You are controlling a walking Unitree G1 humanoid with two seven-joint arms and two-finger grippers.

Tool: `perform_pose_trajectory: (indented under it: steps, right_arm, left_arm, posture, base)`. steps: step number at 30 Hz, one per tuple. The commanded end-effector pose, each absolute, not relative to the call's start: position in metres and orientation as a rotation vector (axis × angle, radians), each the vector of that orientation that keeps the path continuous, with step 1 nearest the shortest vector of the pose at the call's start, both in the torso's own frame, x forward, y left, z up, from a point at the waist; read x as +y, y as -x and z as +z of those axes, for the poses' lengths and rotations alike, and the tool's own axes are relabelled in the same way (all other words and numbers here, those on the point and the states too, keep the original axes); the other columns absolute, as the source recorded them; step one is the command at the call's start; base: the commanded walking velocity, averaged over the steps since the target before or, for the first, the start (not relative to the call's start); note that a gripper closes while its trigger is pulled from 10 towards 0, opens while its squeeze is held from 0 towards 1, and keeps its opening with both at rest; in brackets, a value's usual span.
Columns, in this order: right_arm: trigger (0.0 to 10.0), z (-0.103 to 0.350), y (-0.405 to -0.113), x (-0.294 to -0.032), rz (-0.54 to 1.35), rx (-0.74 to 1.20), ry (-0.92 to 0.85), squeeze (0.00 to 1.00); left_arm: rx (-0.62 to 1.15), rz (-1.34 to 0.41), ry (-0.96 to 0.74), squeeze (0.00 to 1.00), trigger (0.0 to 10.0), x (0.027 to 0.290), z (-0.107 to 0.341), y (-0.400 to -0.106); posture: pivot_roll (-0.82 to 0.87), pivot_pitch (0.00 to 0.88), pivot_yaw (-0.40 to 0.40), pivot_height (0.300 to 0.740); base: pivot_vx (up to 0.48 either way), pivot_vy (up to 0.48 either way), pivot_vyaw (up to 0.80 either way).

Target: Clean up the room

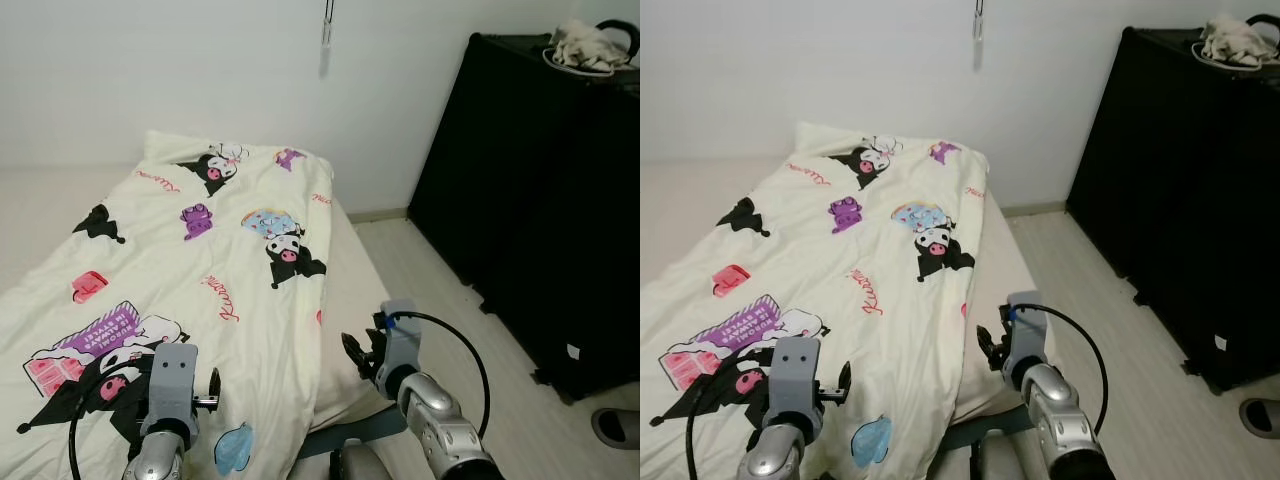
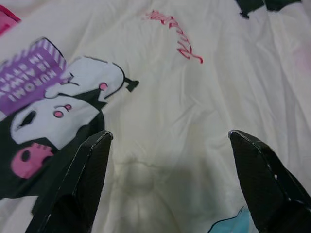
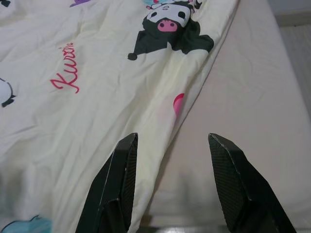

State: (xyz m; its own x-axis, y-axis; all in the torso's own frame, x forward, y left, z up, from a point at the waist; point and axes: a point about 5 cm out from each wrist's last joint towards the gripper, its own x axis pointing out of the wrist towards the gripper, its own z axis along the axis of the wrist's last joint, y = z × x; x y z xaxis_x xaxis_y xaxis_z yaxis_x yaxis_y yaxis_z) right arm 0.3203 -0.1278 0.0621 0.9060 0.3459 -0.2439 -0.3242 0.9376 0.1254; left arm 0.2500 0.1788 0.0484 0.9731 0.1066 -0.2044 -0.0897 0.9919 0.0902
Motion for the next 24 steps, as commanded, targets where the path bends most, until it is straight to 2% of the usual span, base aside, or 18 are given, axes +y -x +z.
perform_pose_trajectory:
  steps: [1,12,13,23,24]
  right_arm:
    - [10.0,0.058,-0.319,-0.132,0.343,0.280,-0.069,0.00]
    - [10.0,0.067,-0.330,-0.113,0.457,0.259,-0.037,0.00]
    - [10.0,0.068,-0.331,-0.105,0.486,0.258,-0.039,0.00]
    - [10.0,0.069,-0.332,-0.100,0.505,0.258,-0.038,0.00]
    - [10.0,0.066,-0.334,-0.100,0.460,0.271,-0.049,0.00]
  left_arm:
    - [0.232,0.111,-0.055,0.00,10.0,0.179,0.046,-0.247]
    - [0.230,0.205,-0.061,0.00,10.0,0.199,0.051,-0.240]
    - [0.222,0.232,-0.069,0.00,10.0,0.205,0.054,-0.237]
    - [0.216,0.252,-0.075,0.00,10.0,0.210,0.056,-0.234]
    - [0.182,0.277,-0.078,0.00,10.0,0.213,0.062,-0.234]
  posture:
    - [-0.05,0.158,-0.047,0.610]
    - [-0.02,0.184,-0.076,0.610]
    - [0.03,0.195,-0.121,0.610]
    - [0.04,0.197,-0.128,0.610]
    - [0.07,0.207,-0.137,0.605]
  base:
    - [0.000,0.000,0.00]
    - [0.000,0.000,0.00]
    - [0.000,0.000,0.00]
    - [0.000,0.000,0.00]
    - [0.000,0.000,0.00]
